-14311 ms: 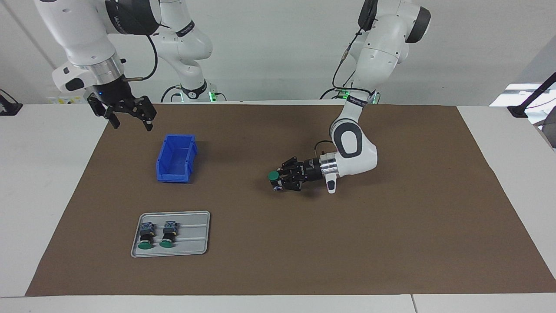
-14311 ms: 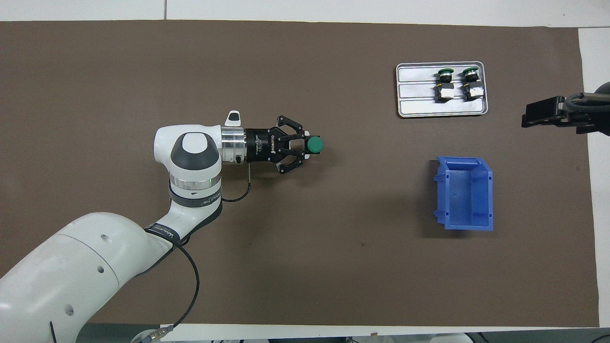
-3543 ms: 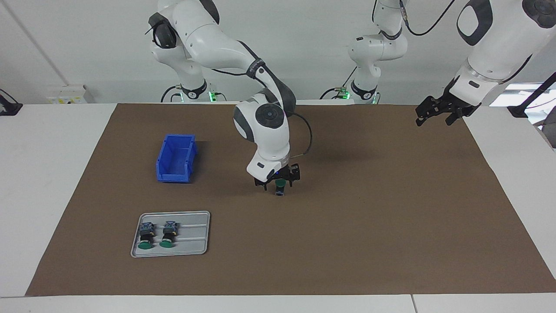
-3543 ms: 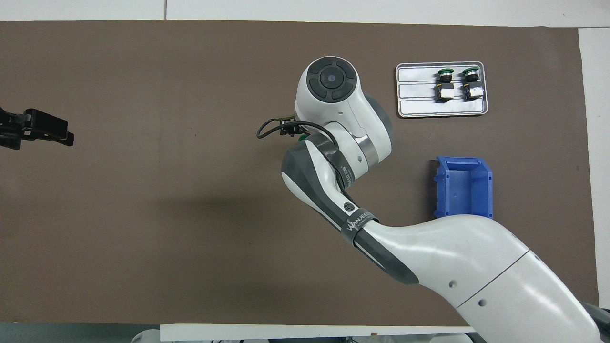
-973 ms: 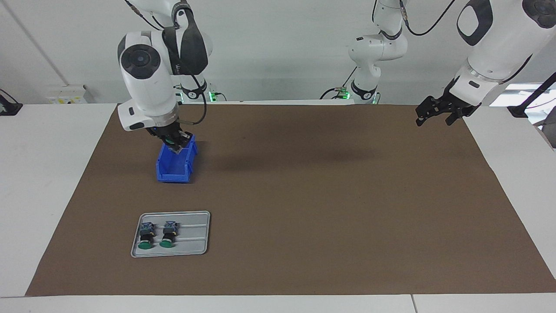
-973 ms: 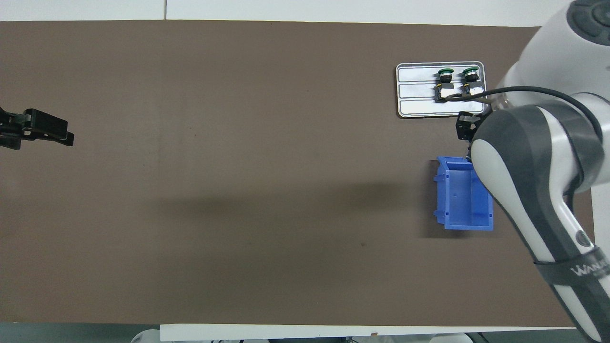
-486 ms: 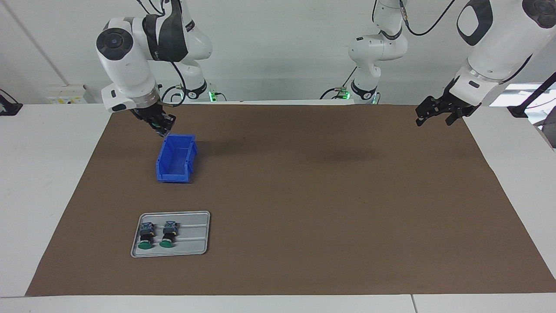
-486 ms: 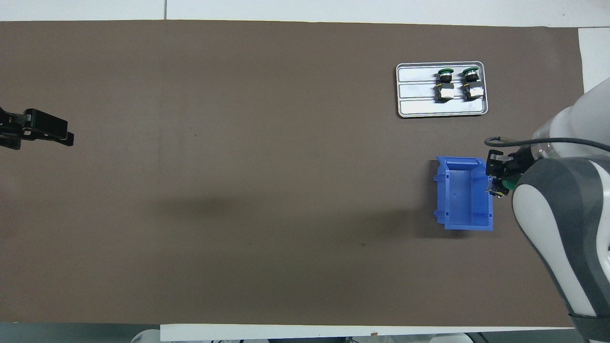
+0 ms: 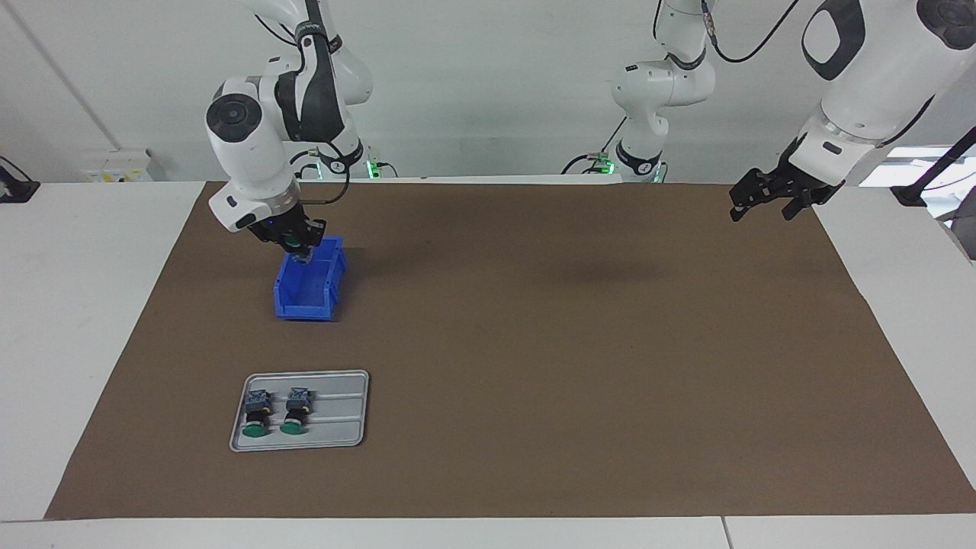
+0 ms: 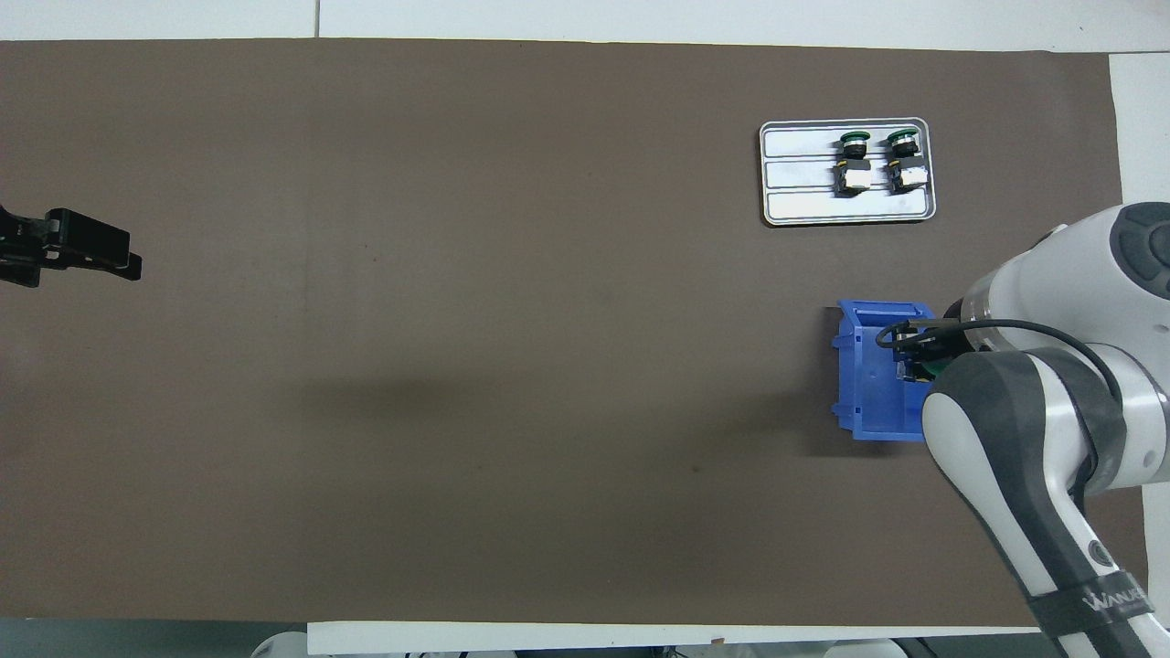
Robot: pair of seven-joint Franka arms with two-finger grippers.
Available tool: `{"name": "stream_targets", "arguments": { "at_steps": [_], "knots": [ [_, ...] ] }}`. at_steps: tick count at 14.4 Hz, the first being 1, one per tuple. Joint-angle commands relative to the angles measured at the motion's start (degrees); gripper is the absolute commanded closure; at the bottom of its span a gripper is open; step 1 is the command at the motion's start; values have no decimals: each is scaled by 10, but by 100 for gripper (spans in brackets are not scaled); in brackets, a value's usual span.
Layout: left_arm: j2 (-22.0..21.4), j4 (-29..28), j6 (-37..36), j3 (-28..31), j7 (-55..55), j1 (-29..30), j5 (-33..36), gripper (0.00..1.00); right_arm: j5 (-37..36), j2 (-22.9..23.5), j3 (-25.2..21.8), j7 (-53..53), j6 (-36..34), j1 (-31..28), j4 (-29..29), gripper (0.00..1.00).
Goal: Place and press button with both arms
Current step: 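Lower the green button into the blue bin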
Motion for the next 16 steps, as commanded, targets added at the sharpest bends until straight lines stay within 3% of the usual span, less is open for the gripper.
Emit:
{"name": "stream_targets", "arguments": {
  "at_steps": [1, 14, 16],
  "knots": [
    [-14, -19, 8, -4, 4, 8, 4, 0, 6, 1, 4, -59, 31, -14, -21, 87],
    [-14, -19, 8, -5, 4, 8, 4, 0, 4, 43, 4, -95, 161, -19, -78, 87],
    [-15, -19, 8, -5, 4, 8, 4, 0, 4, 42, 4, -94, 159, -18, -78, 79]
  ]
}}
